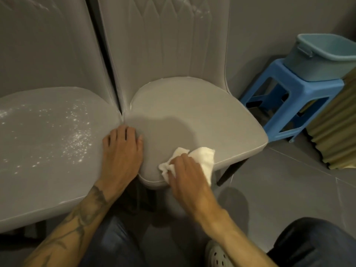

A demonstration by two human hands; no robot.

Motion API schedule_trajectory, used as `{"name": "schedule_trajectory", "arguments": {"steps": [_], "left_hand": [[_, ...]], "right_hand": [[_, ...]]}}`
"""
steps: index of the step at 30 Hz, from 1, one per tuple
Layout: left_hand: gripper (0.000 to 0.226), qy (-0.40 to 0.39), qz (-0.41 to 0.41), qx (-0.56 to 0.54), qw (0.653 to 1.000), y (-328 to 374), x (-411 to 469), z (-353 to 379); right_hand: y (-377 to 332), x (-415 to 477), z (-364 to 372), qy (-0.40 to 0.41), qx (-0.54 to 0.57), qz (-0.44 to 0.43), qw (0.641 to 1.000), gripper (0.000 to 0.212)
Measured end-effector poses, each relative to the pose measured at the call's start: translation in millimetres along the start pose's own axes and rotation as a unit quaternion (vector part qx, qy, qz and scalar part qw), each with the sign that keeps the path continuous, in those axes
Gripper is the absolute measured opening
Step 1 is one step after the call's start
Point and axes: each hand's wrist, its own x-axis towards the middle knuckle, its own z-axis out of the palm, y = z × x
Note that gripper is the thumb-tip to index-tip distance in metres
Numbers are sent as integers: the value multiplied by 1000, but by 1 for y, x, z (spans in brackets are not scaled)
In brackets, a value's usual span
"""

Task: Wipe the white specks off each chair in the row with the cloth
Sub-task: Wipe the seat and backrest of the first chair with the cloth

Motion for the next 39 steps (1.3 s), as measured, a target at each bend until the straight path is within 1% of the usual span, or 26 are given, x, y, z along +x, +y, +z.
{"name": "schedule_trajectory", "arguments": {"steps": [2, 3, 4, 6, 8, 9, 10, 11, 13, 14, 16, 18, 20, 22, 23, 25, 27, 28, 30, 33, 35, 36, 37, 39], "left_hand": [[35, 4, 7, 15, 1000, -1, -3, -2], [36, 2, 6, 16, 1000, -1, -5, -3], [37, -2, 0, 16, 1000, -1, -6, -4], [38, -9, -8, 16, 1000, -2, -9, -4], [39, -11, 5, 34, 999, -5, -11, -5], [40, -10, 12, 47, 999, -7, -11, -5], [41, -8, 18, 57, 998, -8, -11, -6], [41, -7, 22, 63, 998, -9, -10, -7], [40, 0, 20, 62, 998, -9, -9, -8], [38, 3, 18, 61, 998, -10, -9, -8], [39, -2, 21, 67, 998, -10, -9, -7], [39, 2, 20, 67, 998, -11, -7, -6], [30, 17, 24, 52, 998, -13, -6, -5], [23, 15, 56, 57, 997, -18, -5, -4], [26, 16, 57, 58, 997, -21, -3, -2], [37, 16, 10, 42, 999, -24, 1, -2], [44, -2, -31, 39, 999, -20, 2, -4], [45, -14, -34, 52, 998, -18, 2, -3], [47, -40, -21, 66, 997, -18, 2, -4], [52, -85, -17, 98, 991, -19, 2, -7], [57, -108, -12, 108, 988, -19, 1, -8], [59, -113, -12, 105, 988, -18, 0, -10], [59, -119, -12, 103, 987, -18, 0, -11], [57, -120, -17, 95, 988, -18, 1, -12]], "right_hand": [[36, -3, -22, -1, 39, 86, 996, 24], [54, -8, -30, 9, 51, 130, 990, 22], [68, -14, -35, 35, 64, 163, 984, 17], [64, -18, -29, 73, 85, 211, 971, 11], [33, -7, -16, 64, 152, 244, 956, 13], [18, 0, -14, 47, 184, 236, 953, 14], [12, 0, -12, 46, 212, 195, 957, 16], [14, -2, -14, 49, 216, 154, 963, 18], [43, -11, -24, 54, 166, 126, 977, 19], [64, -16, -29, 53, 142, 138, 979, 16], [104, -22, -35, 63, 110, 203, 971, 11], [116, -21, -34, 93, 76, 251, 960, 13], [99, -20, -26, 106, 60, 249, 961, 13], [81, -25, -23, 83, 94, 210, 970, 13], [85, -28, -25, 67, 111, 196, 972, 13], [117, -31, -31, 56, 91, 205, 973, 14], [159, -25, -37, 71, 64, 263, 960, 17], [173, -22, -39, 84, 56, 290, 952, 19], [170, -19, -34, 105, 50, 304, 946, 22], [131, -29, -25, 91, 80, 247, 961, 14], [133, -33, -30, 64, 90, 217, 970, 12], [150, -32, -31, 55, 80, 220, 971, 10], [169, -27, -35, 48, 69, 242, 967, 10], [206, -15, -37, 56, 57, 311, 947, 20]]}}
